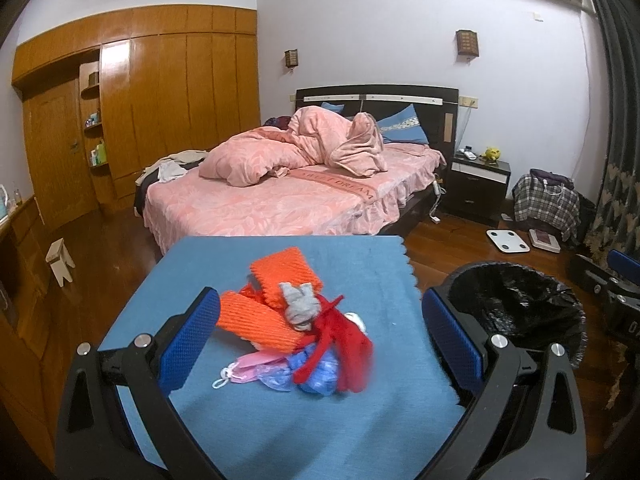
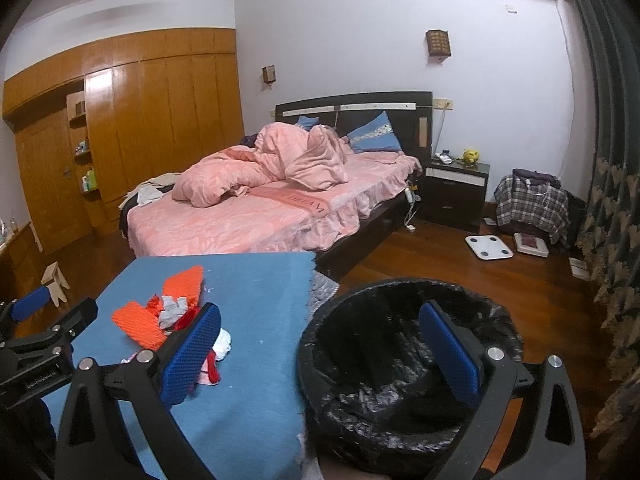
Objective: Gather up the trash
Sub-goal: 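Grasp the grey glove with the right tool while the left tool grasps the orange mesh bag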
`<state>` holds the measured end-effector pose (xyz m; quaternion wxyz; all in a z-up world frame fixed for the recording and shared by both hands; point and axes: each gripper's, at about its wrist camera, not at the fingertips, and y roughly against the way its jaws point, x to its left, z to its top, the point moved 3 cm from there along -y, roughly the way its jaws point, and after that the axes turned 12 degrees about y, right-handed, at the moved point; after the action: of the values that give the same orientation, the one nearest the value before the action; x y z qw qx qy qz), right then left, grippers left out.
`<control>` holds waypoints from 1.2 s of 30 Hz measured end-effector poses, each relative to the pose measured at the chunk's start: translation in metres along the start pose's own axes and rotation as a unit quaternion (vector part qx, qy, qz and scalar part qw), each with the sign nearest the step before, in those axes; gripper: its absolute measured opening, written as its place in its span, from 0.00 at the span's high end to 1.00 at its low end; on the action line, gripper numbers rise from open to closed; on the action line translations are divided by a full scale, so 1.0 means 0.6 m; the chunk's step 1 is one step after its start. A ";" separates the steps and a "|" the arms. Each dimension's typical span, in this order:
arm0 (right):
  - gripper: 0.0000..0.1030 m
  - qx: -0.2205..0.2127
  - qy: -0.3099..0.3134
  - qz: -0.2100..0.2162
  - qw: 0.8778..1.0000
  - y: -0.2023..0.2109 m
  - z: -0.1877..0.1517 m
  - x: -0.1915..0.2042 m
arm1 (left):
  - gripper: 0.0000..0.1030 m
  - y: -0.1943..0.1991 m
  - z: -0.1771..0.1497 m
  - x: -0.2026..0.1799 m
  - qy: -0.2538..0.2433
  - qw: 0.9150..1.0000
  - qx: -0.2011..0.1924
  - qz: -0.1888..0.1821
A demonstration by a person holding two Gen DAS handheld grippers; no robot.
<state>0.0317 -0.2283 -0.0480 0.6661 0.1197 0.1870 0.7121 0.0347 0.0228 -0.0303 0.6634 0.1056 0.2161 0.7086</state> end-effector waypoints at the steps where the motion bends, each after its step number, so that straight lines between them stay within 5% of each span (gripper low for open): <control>1: 0.06 0.000 0.000 0.004 1.000 -0.007 -0.002 0.007 | 0.05 -0.005 0.000 0.009 0.001 1.000 -0.002 0.004; 10: 0.06 0.017 0.024 0.042 0.999 -0.094 -0.016 0.083 | 0.05 -0.072 -0.024 0.127 0.015 0.997 0.019 0.075; 17: 0.06 0.030 0.038 0.082 0.995 -0.169 -0.031 0.154 | 0.05 -0.114 -0.031 0.187 0.034 0.995 0.030 0.083; 26: 0.20 0.021 0.062 0.147 0.987 -0.236 0.006 0.264 | 0.05 -0.160 -0.011 0.241 0.057 0.993 0.015 0.100; 36: 0.45 0.077 0.086 0.194 0.974 -0.321 -0.022 0.348 | 0.05 -0.216 -0.011 0.296 0.075 0.989 0.035 0.119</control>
<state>0.1824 -0.0139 -0.1584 0.4855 0.1431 0.2711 0.8187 0.1305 0.1999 -0.1186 0.5522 0.1002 0.2754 0.7805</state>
